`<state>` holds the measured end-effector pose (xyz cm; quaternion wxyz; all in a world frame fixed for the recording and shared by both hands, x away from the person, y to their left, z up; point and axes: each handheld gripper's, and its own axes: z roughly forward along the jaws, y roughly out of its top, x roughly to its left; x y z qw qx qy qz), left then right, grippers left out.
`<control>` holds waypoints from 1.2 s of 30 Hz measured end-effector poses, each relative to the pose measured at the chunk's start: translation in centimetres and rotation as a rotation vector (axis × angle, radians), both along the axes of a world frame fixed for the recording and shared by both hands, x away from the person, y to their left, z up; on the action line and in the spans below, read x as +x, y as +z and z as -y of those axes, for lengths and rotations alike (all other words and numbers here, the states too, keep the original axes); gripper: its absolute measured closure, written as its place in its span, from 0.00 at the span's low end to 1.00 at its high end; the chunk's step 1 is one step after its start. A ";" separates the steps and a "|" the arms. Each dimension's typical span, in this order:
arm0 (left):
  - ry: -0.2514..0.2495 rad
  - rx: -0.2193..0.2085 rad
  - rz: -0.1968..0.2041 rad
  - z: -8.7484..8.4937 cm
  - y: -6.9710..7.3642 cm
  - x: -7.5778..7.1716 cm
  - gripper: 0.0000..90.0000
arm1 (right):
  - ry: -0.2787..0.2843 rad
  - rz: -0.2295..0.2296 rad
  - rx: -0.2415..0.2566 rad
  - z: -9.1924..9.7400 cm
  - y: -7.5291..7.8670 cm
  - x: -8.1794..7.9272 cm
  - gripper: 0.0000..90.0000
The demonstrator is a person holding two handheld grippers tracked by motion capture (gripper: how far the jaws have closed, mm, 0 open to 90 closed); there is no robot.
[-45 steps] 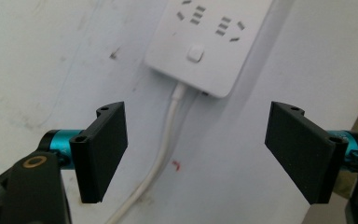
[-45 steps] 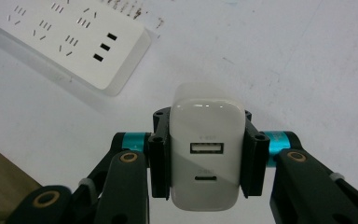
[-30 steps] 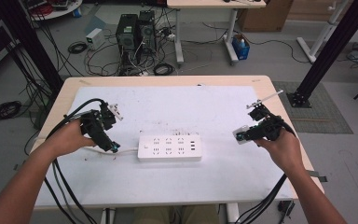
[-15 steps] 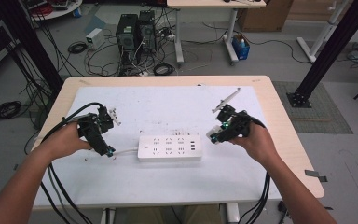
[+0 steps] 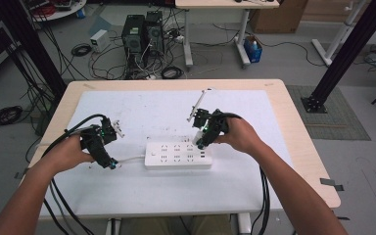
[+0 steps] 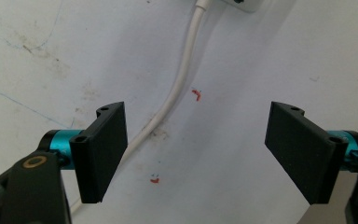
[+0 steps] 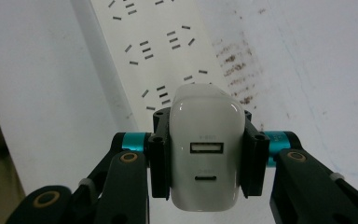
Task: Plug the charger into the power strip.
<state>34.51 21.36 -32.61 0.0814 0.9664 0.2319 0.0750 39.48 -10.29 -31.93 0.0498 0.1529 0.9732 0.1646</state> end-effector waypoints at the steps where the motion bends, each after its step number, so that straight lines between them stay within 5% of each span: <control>1: -0.002 0.003 0.000 -0.1 0.1 0.0 0.24 | 0.017 -0.004 -0.003 -0.3 -0.1 0.2 0.69; 15: 0.014 -0.029 -0.002 -0.2 -0.6 0.5 0.24 | 0.178 0.001 -0.148 -4.0 -2.2 1.0 0.69; 23: 0.016 -0.050 -0.006 -0.2 -0.9 0.7 0.24 | 0.242 -0.008 -0.186 -4.9 -3.1 1.6 0.69; 26: 0.013 -0.046 -0.020 -0.5 -1.1 0.8 0.24 | 0.305 0.010 -0.217 -5.3 -3.4 1.5 0.69; 36: 0.027 -0.062 -0.030 -0.7 -1.5 0.6 0.24 | 0.328 -0.001 -0.279 -6.4 -3.7 1.5 0.69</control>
